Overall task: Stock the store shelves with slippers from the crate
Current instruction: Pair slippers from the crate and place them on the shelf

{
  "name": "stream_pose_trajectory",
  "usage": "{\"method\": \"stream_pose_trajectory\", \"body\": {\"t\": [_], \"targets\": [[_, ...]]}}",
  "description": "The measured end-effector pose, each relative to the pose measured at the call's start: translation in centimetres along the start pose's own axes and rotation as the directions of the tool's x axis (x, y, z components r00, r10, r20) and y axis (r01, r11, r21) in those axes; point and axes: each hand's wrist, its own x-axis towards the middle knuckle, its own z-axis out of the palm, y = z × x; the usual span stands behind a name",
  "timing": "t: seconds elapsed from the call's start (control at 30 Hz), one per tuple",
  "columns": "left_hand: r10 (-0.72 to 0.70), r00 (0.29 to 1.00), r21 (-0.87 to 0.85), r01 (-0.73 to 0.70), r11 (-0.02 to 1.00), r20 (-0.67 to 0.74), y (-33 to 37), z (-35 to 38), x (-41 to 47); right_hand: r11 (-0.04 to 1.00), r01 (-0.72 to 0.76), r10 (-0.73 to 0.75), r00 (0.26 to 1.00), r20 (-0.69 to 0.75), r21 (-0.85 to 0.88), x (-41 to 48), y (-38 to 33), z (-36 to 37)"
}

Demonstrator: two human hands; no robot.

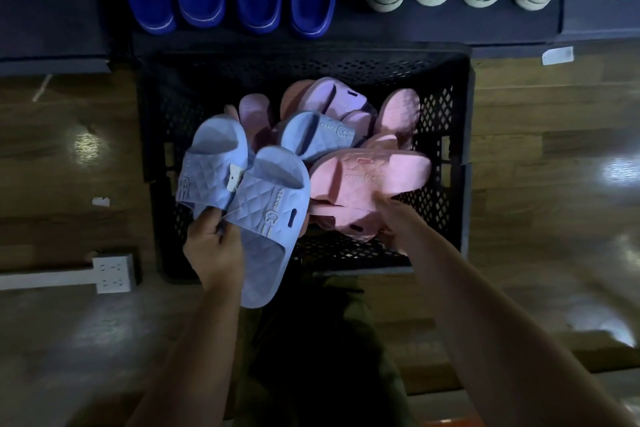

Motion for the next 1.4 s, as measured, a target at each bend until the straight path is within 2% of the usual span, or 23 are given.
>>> {"method": "stream_pose_trajectory", "body": {"t": [0.13,0.2,0.27,0.37,0.5,0.57,0.77,0.83,1.03,1.17,1.4], "targets": [[0.013,1.000,0.001,-0.013,1.000,0.018,0.0,0.6,-0.4,0.996,-0.019,0.013,0.998,0.067,0.091,1.8,1.7,0.5],[0.019,1.000,-0.014,-0.019,1.000,0.021,0.2,0.8,-0.4,0.986,0.066,-0.070,0.997,0.016,0.156,0.3,1.4,0.8],[0.012,0.999,-0.035,-0.010,0.999,0.032,0.2,1.0,-0.4,0.970,0.197,-0.186,0.979,-0.088,0.145,-0.2,1.8,0.8],[0.005,0.999,-0.024,-0.004,1.000,0.036,0.2,1.0,-0.2,0.944,0.296,-0.296,0.955,-0.022,0.148,-1.5,2.2,1.1],[-0.031,0.998,-0.023,0.032,0.999,0.053,0.0,1.0,0.3,0.931,0.337,-0.344,0.939,0.026,0.143,-2.0,2.1,0.6],[-0.018,0.998,-0.034,0.020,0.999,0.052,0.4,0.4,0.5,0.925,0.332,-0.333,0.942,-0.024,0.182,-2.7,1.6,0.8],[0.074,0.996,-0.056,-0.071,0.996,0.054,4.0,-3.9,0.9,0.921,0.388,-0.375,0.909,-0.181,0.043,-7.2,-0.9,0.3],[0.128,0.990,-0.029,-0.126,0.992,0.060,5.8,-5.9,0.9,0.904,0.425,-0.424,0.887,-0.186,-0.032,-10.0,-1.8,-0.8],[0.194,0.974,-0.030,-0.192,0.981,0.118,14.1,-13.6,-0.6,0.898,0.440,-0.433,0.865,-0.254,-0.033,-21.3,-5.3,-5.4],[0.275,0.951,-0.004,-0.278,0.961,0.141,21.1,-18.6,-2.1,0.880,0.469,-0.435,0.858,-0.271,0.071,-29.1,-7.1,-9.8],[0.549,0.822,0.060,-0.562,0.825,0.154,35.5,-23.9,-6.1,0.797,0.582,-0.486,0.777,-0.400,0.161,-41.5,-10.4,-21.0]]}}
